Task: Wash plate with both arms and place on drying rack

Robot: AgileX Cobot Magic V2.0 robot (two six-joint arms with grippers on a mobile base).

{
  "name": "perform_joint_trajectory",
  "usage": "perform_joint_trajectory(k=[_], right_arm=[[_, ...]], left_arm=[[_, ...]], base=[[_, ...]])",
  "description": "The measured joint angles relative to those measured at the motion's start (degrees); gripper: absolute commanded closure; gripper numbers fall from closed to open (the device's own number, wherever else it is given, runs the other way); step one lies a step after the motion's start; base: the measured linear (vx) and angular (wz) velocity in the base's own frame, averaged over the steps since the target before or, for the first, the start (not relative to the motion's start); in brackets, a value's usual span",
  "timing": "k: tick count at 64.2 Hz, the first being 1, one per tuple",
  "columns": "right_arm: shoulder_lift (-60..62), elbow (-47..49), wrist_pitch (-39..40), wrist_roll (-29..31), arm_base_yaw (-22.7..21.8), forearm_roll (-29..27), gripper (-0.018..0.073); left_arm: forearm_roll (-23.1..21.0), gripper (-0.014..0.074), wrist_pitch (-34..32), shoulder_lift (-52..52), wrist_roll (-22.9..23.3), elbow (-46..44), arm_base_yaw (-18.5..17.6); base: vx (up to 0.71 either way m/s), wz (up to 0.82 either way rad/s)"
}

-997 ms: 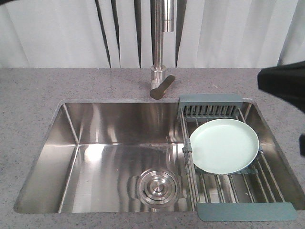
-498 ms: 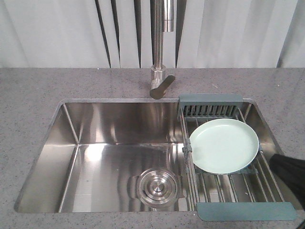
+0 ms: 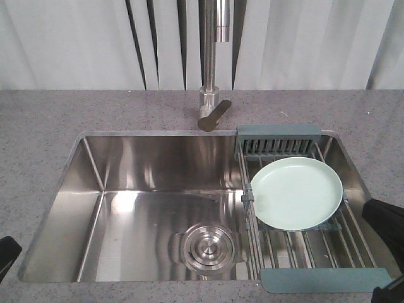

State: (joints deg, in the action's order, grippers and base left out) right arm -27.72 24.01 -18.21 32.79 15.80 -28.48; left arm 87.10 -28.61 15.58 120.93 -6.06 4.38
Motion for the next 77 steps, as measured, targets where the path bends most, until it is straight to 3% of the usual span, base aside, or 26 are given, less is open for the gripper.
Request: perform_joint_trajectory(k=[54,64,69,72,77], right_arm=[[0.00,0.00,1.24,-0.86,0.00,-0.42,0.0563],[0.00,0.00,1.24,-0.86,0.00,-0.42,0.0563],[0.00,0.00,1.24,-0.86,0.00,-0.42,0.0563],[0.00,0.00,1.24,-0.86,0.00,-0.42,0.0563],[0.00,0.00,1.25,-0.86,0.00,-0.42,0.0563]], left_arm=[[-1.66,0.0603,-2.52,0.86,0.00,0.00,-0.04],[-6.71,0.0603,-2.47,0.86,-0.36,0.00,-0.04],[-11.35,0.0603,-2.40,0.86,-5.51,0.00,-0.04],[-14.91,0.0603,-2.35,0.86,-11.95,0.20,-0.04],[-24.64,0.0603,-2.32,0.86,-27.12,1.81,-0.04]], base=[[0.00,0.00],[0.00,0.00],[0.00,0.00],[0.00,0.00],[0.00,0.00]])
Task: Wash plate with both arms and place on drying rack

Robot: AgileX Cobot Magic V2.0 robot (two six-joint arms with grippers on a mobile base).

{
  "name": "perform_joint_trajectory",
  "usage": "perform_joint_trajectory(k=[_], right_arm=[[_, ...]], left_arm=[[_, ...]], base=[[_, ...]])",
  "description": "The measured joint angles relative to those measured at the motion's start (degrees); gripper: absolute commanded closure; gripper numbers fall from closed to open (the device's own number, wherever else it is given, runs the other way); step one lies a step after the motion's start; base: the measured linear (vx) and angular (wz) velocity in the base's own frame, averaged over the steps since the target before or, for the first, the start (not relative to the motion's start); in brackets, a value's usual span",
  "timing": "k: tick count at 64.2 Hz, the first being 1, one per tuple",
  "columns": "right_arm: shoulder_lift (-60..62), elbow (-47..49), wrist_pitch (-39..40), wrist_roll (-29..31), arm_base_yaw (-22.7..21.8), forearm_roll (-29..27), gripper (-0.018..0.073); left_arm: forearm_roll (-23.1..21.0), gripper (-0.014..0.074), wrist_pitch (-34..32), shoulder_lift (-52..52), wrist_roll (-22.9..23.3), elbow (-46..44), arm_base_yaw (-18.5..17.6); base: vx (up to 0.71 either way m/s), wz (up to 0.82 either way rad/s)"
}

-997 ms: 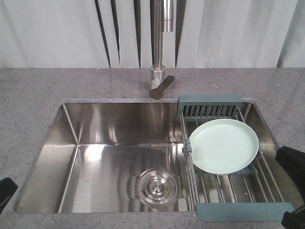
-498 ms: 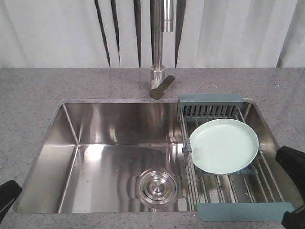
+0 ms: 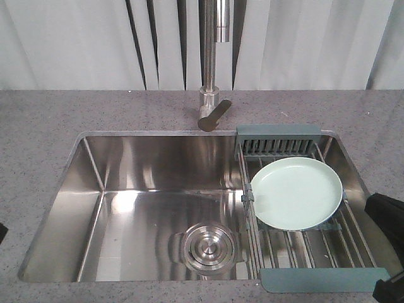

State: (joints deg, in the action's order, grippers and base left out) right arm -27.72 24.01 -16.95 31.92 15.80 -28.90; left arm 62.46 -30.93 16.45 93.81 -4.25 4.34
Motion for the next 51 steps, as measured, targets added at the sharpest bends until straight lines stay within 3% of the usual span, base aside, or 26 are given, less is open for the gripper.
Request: perform_joint_trajectory(k=[4,11,16,19,26,36,43,51], right_arm=[[0.00,0.00,0.00,0.00,0.00,0.00,0.0563],[0.00,0.00,0.00,0.00,0.00,0.00,0.0563],[0.00,0.00,0.00,0.00,0.00,0.00,0.0563],[0.00,0.00,0.00,0.00,0.00,0.00,0.0563],[0.00,0.00,0.00,0.00,0.00,0.00,0.0563],[0.00,0.00,0.00,0.00,0.00,0.00,0.0563],[0.00,0.00,0.00,0.00,0.00,0.00,0.0563],[-0.11,0.00,0.00,0.00,0.00,0.00,0.0563]], left_arm=[[-10.63,0.0603,1.20,0.00,-14.15,2.14,0.00],[-27.93,0.0603,8.68,-1.44,-34.26,5.08,0.00],[-36.72,0.0603,15.79,-3.63,-42.84,5.56,0.00],[-39.49,0.0603,19.99,-5.05,-45.99,5.56,0.00],[-42.23,0.0603,31.49,-8.00,-49.68,5.56,0.00],[-43.16,0.0603,45.65,-13.47,-50.68,5.56,0.00],[-43.16,0.0603,48.71,-16.52,-50.85,5.56,0.00],[-43.16,0.0603,47.80,-17.13,-50.85,5.56,-0.66]], base=[[0.00,0.00],[0.00,0.00],[0.00,0.00],[0.00,0.00],[0.00,0.00],[0.00,0.00],[0.00,0.00],[0.00,0.00]])
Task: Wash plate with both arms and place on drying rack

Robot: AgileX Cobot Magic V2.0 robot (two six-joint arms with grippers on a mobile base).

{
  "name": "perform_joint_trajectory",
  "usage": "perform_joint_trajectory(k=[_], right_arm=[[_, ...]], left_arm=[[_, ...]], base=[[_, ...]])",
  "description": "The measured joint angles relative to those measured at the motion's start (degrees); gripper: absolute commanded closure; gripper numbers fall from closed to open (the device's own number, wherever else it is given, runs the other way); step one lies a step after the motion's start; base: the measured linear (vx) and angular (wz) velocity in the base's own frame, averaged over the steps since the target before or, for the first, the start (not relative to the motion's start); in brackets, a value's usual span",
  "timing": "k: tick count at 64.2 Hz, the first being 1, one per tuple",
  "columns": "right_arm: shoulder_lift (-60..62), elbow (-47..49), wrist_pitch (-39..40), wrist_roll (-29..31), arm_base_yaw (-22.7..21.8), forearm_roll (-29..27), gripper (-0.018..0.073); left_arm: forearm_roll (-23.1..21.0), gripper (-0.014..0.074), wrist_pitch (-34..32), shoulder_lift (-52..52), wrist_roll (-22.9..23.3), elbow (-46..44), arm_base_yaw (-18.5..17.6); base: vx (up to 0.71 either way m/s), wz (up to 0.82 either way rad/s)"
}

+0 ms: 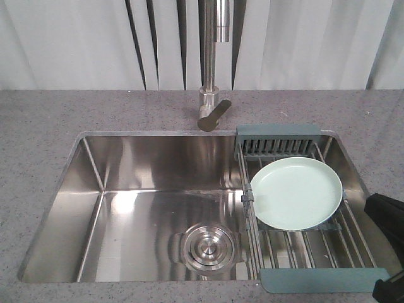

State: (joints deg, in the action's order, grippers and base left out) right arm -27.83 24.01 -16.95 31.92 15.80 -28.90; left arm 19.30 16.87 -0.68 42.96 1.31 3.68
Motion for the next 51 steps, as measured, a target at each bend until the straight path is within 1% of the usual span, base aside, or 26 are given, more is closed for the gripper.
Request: perform_joint_trajectory(k=[12,15,18,20,23,27,28,30,31,35,40,44,51], right_arm=[[0.00,0.00,0.00,0.00,0.00,0.00,0.0563],[0.00,0.00,0.00,0.00,0.00,0.00,0.0563],[0.00,0.00,0.00,0.00,0.00,0.00,0.0563],[0.00,0.00,0.00,0.00,0.00,0.00,0.0563],[0.00,0.00,0.00,0.00,0.00,0.00,0.0563],[0.00,0.00,0.00,0.00,0.00,0.00,0.0563],[0.00,0.00,0.00,0.00,0.00,0.00,0.0563],[0.00,0.00,0.00,0.00,0.00,0.00,0.0563],[0.00,0.00,0.00,0.00,0.00,0.00,0.0563],[0.00,0.00,0.00,0.00,0.00,0.00,0.0563],[0.00,0.00,0.00,-0.04,0.00,0.00,0.0563],[0.00,0.00,0.00,-0.04,0.00,0.00,0.0563],[0.00,0.00,0.00,-0.04,0.00,0.00,0.0563]], left_arm=[[-0.12,0.0603,-5.25,0.00,-0.31,0.00,-1.61],[-0.21,0.0603,-6.26,0.00,-0.94,0.00,-1.61],[-0.86,0.0603,-6.97,0.00,-2.62,0.00,-1.61],[-2.02,0.0603,-7.18,0.00,-4.71,0.00,-1.61],[-4.57,0.0603,-7.23,0.00,-9.09,0.00,-1.61],[-9.24,0.0603,-7.10,0.00,-16.65,0.00,-1.61],[-10.89,0.0603,-7.03,0.00,-19.37,0.00,-1.61],[-12.91,0.0603,-7.03,0.00,-22.95,0.00,-1.61],[-14.26,0.0603,-7.03,0.00,-25.50,0.00,-1.61],[-17.11,0.0603,-7.03,0.00,-32.25,0.00,-1.61],[-18.06,0.0603,-7.30,0.00,-36.14,0.00,-1.61],[-18.06,0.0603,-7.62,0.00,-37.28,0.00,-1.61],[-17.94,0.0603,-7.63,0.00,-37.95,0.00,-1.61]], base=[[0.00,0.00],[0.00,0.00],[0.00,0.00],[0.00,0.00],[0.00,0.00],[0.00,0.00],[0.00,0.00],[0.00,0.00],[0.00,0.00],[0.00,0.00],[0.00,0.00],[0.00,0.00],[0.00,0.00]])
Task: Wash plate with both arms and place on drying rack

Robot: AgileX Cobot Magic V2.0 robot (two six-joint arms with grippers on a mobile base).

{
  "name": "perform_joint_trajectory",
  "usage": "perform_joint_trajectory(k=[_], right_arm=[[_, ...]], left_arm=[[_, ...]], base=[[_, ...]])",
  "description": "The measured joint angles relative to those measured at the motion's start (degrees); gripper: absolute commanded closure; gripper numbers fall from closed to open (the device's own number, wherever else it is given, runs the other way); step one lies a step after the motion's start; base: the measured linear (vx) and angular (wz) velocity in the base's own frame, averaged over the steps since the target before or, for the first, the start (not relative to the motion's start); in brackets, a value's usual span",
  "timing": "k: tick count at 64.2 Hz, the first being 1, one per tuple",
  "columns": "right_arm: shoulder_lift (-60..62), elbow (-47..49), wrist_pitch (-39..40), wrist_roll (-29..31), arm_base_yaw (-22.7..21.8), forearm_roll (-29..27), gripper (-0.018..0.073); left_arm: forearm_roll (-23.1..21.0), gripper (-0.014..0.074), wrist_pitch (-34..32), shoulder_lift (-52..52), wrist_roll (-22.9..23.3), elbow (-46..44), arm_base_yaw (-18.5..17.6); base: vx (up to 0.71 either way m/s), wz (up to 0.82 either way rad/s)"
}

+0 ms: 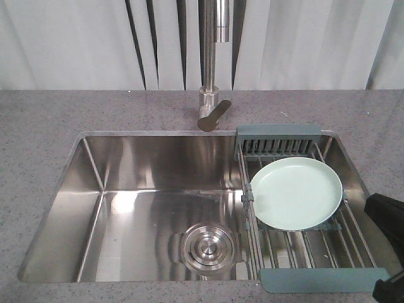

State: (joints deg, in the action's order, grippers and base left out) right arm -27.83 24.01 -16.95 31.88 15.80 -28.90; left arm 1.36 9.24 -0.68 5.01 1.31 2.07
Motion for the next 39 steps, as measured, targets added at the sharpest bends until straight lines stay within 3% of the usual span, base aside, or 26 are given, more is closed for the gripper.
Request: perform_joint_trajectory(k=[39], right_arm=[[0.00,0.00,0.00,0.00,0.00,0.00,0.0563]], left_arm=[[0.02,0.0603,0.11,0.00,-0.38,0.00,0.00]], base=[[0.00,0.00]])
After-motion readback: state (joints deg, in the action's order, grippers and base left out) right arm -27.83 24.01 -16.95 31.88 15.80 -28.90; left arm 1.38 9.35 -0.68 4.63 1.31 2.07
